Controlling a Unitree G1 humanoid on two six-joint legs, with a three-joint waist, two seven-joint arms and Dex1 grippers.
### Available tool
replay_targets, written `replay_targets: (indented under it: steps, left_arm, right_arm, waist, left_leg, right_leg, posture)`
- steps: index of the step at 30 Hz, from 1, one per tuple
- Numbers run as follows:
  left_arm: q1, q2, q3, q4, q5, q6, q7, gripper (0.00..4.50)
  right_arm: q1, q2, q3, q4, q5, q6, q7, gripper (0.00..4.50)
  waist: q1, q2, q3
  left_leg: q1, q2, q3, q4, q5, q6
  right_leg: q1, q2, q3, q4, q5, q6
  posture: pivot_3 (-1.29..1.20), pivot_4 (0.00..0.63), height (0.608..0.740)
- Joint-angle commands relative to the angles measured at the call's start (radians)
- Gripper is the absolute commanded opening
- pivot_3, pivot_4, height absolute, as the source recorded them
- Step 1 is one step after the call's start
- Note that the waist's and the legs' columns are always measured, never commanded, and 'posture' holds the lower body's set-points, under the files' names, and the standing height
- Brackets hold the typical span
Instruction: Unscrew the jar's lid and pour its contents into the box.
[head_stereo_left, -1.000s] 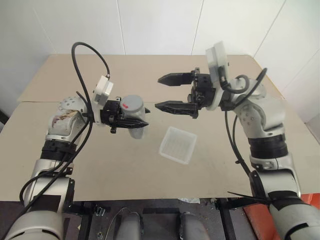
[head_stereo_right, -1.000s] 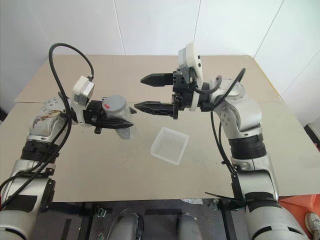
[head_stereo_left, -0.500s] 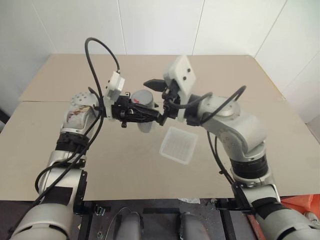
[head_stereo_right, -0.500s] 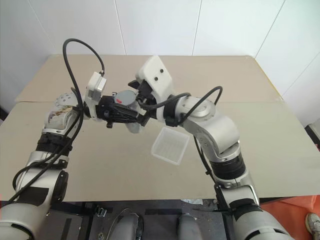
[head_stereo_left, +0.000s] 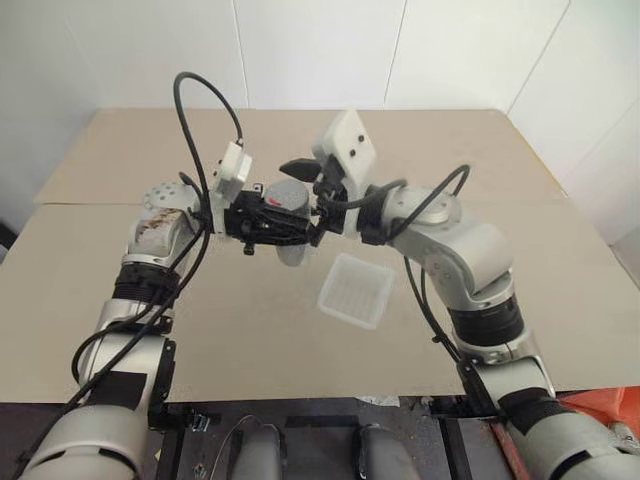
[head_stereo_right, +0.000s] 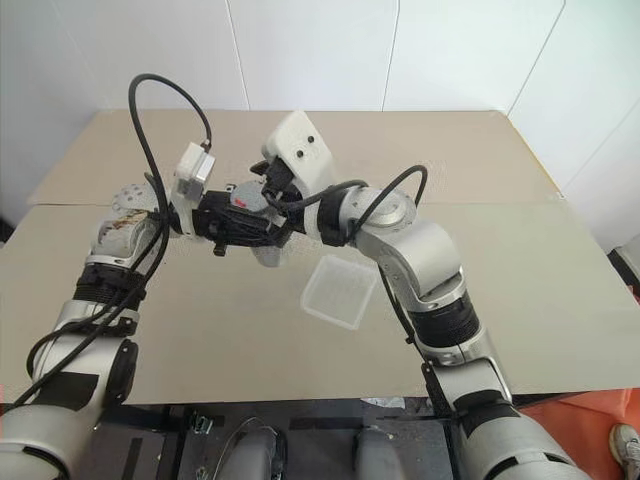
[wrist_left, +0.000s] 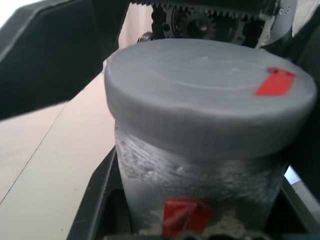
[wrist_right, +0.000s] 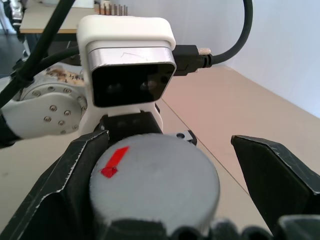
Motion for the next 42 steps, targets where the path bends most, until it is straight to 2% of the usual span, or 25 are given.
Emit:
replay_targets:
  steps: [1, 7, 18, 22, 31, 42]
  left_arm:
    - [0.023, 0.047, 0.025, -0.065, -0.034, 0.004, -0.028, 1.91]
    - [0.043, 0.065, 0.032, -0.092, -0.041, 0.015, -0.028, 1.91]
    - [0.036, 0.048, 0.038, -0.066, -0.016, 0.008, -0.021, 1.91]
    - [0.001, 0.006, 0.029, 0.001, 0.007, -0.021, -0.006, 1.91]
    - [-0.018, -0.028, 0.032, 0.030, 0.020, -0.042, -0.028, 1.91]
    - [0.013, -0.003, 0.037, -0.024, 0.009, -0.024, -0.028, 1.91]
  right_arm:
    - [0.027, -0.097, -0.119, 0.005, -0.019, -0.042, 0.015, 4.45]
    - [0.055, -0.187, -0.156, 0.017, 0.007, -0.071, 0.055, 4.45]
    - [0.111, -0.243, -0.201, -0.104, 0.105, -0.052, 0.159, 4.45]
    - [0.073, -0.180, -0.168, -0.193, 0.199, 0.001, 0.160, 4.45]
    - [-0.028, -0.056, -0.030, -0.081, 0.070, -0.001, 0.044, 4.45]
    - [-0.073, -0.005, -0.024, 0.094, 0.008, -0.066, 0.094, 4.45]
  waist:
    - [0.000, 0.000, 0.000]
    - [0.002, 0.000, 0.000]
    - [-0.001, 0.000, 0.000]
    - [0.005, 0.000, 0.000]
    - [0.003, 0.000, 0.000]
    - [0.002, 0.000, 0.000]
  left_leg:
    - [0.000, 0.000, 0.000, 0.000, 0.000, 0.000]
    - [0.000, 0.000, 0.000, 0.000, 0.000, 0.000]
    - [0.000, 0.000, 0.000, 0.000, 0.000, 0.000]
    - [0.000, 0.000, 0.000, 0.000, 0.000, 0.000]
    - [0.000, 0.000, 0.000, 0.000, 0.000, 0.000]
    - [0.000, 0.000, 0.000, 0.000, 0.000, 0.000]
  right_leg:
    - [0.000, 0.000, 0.000, 0.000, 0.000, 0.000]
    - [0.000, 0.000, 0.000, 0.000, 0.000, 0.000]
    - [0.000, 0.000, 0.000, 0.000, 0.000, 0.000]
    - [0.000, 0.000, 0.000, 0.000, 0.000, 0.000]
    - [0.000, 0.000, 0.000, 0.000, 0.000, 0.000]
    - [0.000, 0.000, 0.000, 0.000, 0.000, 0.000]
  posture:
    - [0.00, 0.150, 0.740]
    - [0.00, 0.150, 0.740]
    - [0.00, 0.150, 0.740]
    - [0.00, 0.150, 0.740]
    - [0.00, 0.150, 0.740]
    - [0.00, 0.150, 0.740]
